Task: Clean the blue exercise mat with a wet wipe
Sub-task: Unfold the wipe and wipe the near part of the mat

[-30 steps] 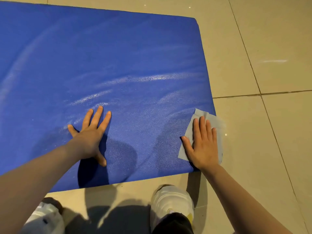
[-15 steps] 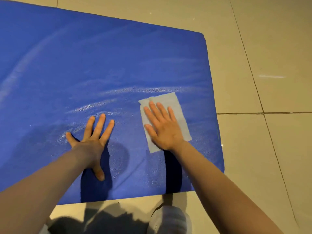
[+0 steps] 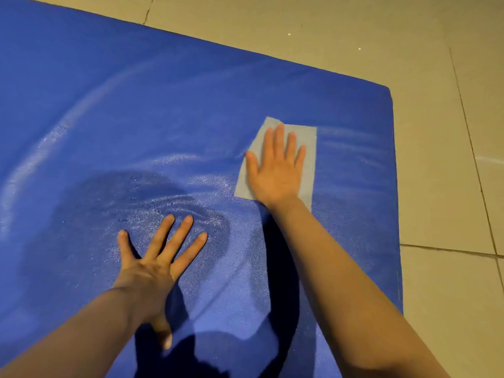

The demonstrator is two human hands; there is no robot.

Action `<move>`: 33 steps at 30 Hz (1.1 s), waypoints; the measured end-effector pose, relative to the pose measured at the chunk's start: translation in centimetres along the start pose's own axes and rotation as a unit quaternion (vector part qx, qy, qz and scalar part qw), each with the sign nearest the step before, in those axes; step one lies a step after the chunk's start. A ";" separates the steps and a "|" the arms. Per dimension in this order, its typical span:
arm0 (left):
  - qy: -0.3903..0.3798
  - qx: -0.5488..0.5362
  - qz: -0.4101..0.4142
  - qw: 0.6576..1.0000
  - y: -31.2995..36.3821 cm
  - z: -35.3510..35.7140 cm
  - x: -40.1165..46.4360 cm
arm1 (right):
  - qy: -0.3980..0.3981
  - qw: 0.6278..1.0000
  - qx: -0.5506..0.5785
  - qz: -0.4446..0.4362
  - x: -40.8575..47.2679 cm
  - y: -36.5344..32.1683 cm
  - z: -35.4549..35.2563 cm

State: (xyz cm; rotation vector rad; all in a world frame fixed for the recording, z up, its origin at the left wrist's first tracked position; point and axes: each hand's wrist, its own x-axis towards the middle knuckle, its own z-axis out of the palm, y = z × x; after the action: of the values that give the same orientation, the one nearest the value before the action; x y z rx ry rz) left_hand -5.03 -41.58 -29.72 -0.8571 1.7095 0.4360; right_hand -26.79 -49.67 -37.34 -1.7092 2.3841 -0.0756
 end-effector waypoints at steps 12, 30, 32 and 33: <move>-0.040 0.014 -0.019 0.999 -0.1 -0.5 0.2 | 0.040 0.999 0.016 0.018 -3.2 10.8 -0.6; 0.002 -0.022 0.003 1.000 -0.1 -0.1 0.5 | 0.038 0.965 -0.004 -0.261 -9.9 3.4 1.9; 0.006 -0.034 0.006 0.999 -0.1 0.2 0.7 | 0.044 0.992 0.005 -0.119 -7.2 7.8 0.7; 0.013 -0.046 0.009 0.999 -0.1 0.3 0.7 | 0.036 0.998 0.012 -0.045 -6.2 9.8 0.0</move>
State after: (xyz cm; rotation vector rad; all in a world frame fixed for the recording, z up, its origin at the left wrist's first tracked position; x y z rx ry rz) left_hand -4.88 -41.64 -30.48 -0.9171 1.7332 0.5220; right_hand -33.97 -40.61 -38.03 -1.8315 2.3459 -0.1830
